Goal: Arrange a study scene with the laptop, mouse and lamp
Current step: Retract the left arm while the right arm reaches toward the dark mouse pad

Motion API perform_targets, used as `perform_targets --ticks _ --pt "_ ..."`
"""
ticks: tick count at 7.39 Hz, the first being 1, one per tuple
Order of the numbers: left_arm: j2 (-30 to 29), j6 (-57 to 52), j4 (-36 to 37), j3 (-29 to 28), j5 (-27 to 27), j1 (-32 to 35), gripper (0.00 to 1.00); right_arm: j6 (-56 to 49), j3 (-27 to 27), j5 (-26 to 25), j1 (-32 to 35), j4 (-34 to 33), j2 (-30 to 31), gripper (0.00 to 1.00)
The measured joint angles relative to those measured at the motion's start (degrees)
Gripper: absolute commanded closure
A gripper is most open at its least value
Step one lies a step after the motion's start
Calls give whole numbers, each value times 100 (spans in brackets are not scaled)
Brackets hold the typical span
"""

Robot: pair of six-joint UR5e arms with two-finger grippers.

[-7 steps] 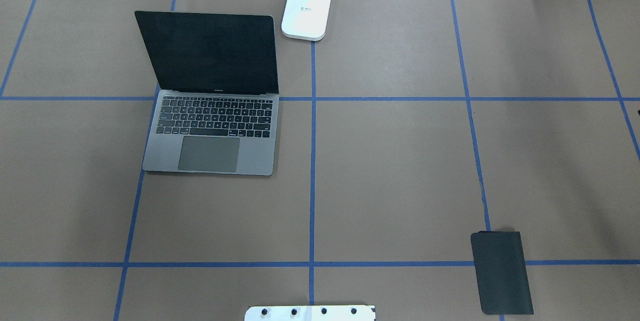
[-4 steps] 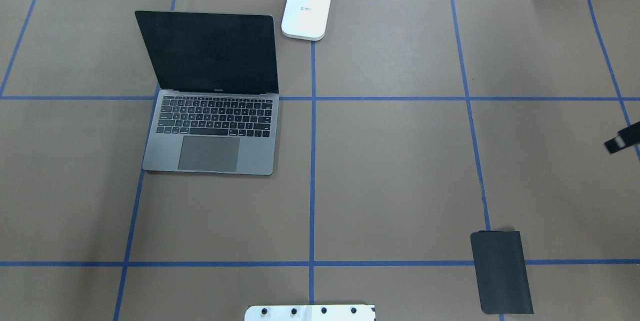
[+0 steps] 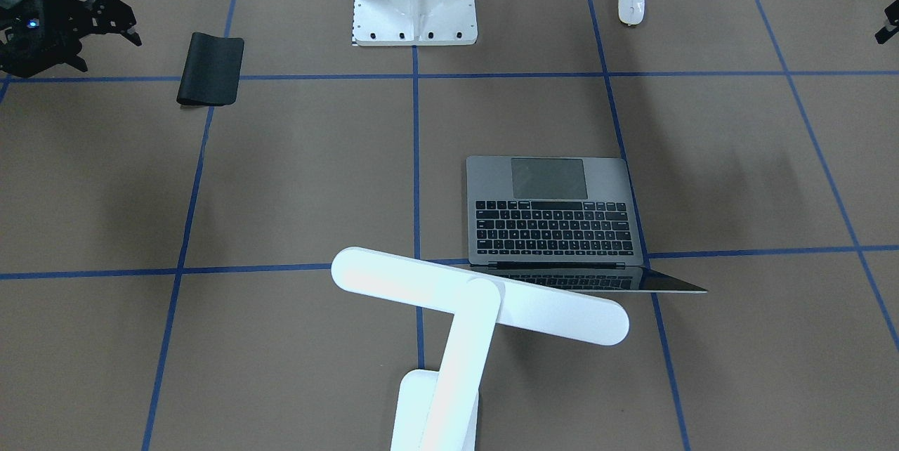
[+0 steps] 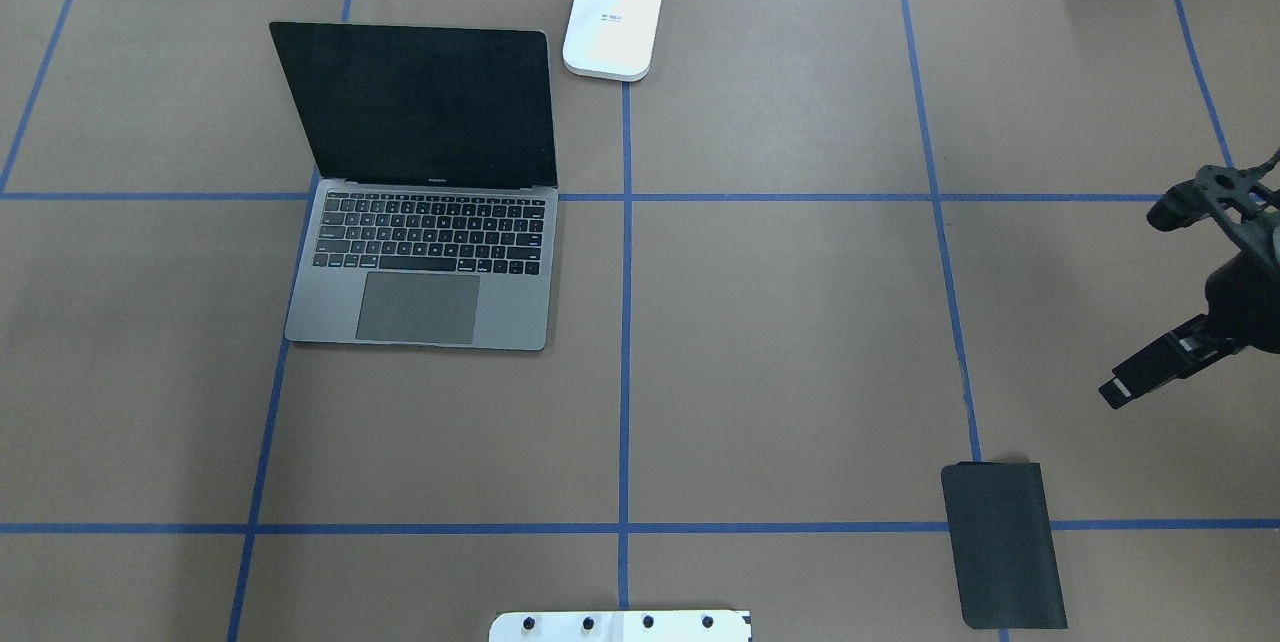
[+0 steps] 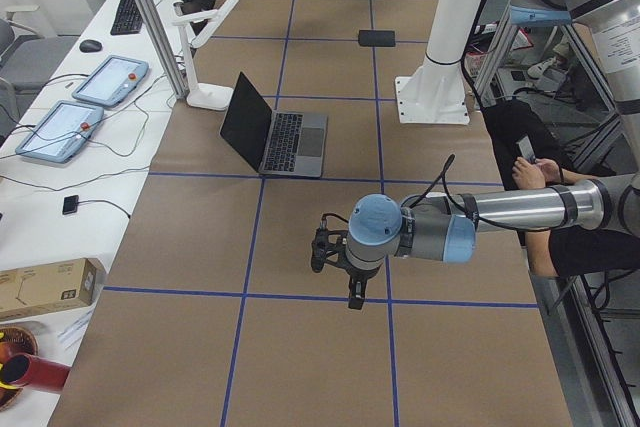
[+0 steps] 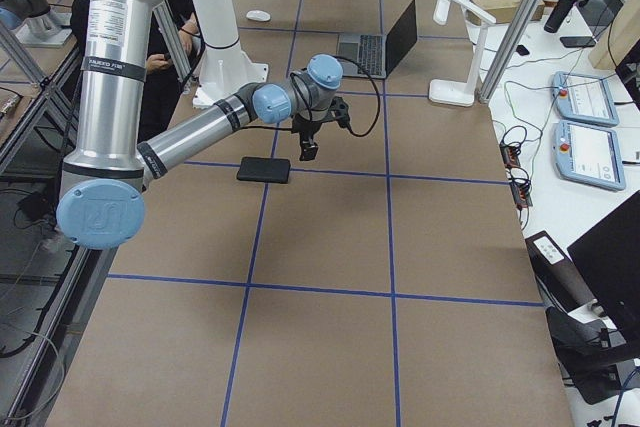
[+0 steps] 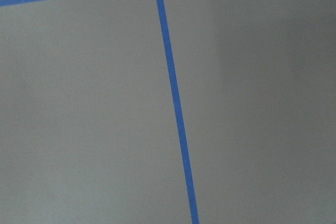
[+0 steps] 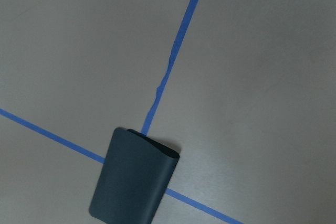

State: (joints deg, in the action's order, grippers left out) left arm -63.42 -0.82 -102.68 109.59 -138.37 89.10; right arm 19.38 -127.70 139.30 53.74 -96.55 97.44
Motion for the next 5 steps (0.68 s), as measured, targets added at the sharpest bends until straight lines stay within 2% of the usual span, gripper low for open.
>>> perform_targets --ticks 3,5 --pt "58 1001 -426 26 -37 -350 0 270 182 -45 -117 -13 -165 0" --pt "7 1987 -812 28 52 -1049 0 388 254 -74 -162 -15 -44 0"
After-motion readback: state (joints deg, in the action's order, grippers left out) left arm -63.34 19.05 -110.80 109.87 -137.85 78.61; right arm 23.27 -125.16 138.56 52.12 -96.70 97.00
